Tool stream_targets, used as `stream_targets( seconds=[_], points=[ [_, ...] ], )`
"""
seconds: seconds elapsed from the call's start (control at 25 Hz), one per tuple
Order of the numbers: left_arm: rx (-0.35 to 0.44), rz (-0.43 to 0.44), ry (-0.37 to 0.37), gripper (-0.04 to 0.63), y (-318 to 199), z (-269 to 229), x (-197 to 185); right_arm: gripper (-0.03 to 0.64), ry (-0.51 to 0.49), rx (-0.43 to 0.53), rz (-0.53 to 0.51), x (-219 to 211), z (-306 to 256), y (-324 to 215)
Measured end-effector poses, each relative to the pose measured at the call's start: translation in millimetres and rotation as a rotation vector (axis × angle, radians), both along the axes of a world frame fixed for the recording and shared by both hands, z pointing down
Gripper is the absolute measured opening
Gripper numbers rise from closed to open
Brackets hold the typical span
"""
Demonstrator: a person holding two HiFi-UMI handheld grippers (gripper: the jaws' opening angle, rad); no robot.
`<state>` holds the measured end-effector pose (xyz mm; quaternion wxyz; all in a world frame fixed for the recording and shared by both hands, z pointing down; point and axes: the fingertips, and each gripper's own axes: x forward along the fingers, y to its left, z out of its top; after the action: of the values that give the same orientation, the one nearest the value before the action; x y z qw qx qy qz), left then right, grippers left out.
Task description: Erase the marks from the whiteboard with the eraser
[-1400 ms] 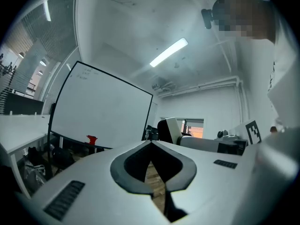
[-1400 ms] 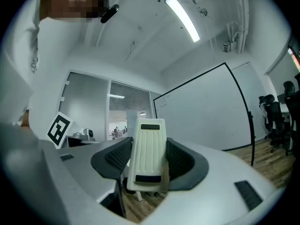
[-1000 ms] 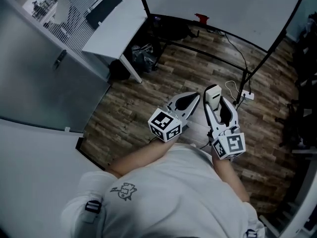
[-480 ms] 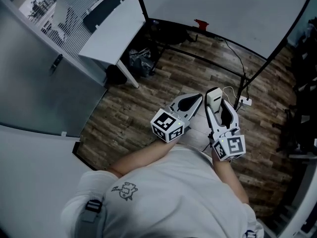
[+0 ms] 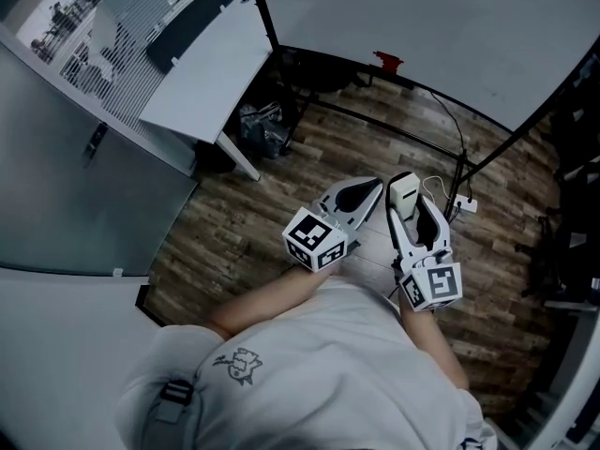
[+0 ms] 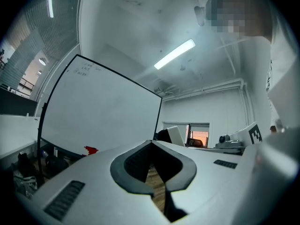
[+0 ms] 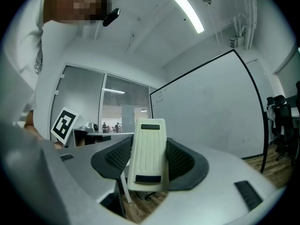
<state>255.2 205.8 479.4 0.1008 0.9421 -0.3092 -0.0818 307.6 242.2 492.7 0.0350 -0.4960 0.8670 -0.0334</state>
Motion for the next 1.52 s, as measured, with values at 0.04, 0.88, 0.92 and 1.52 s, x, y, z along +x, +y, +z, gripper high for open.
stream_targets(
  seconds=[0.04,0.88,0.92,1.52],
  points=[
    [0.004,0.002,-0.002,0.008,-11,0,-4,0.236,-0.003,-0.003,0.003,-4,2,-11],
    [-0.007,-0.032,-0.026,0.008,-198,-11,-166,0.236,-0.007,-0.018,-0.065,-168,-6,-206],
    [-0.013,-0.04,-0.024,0.008,-202,-10,-172,0.236,-0.004,-0.02,-0.077,-174,-5,-210],
    [-0.038,-0.149,-0.034,0.008,-272,-3,-221,0.236,-0.018,-0.019,-0.198,-219,-6,-287]
  ],
)
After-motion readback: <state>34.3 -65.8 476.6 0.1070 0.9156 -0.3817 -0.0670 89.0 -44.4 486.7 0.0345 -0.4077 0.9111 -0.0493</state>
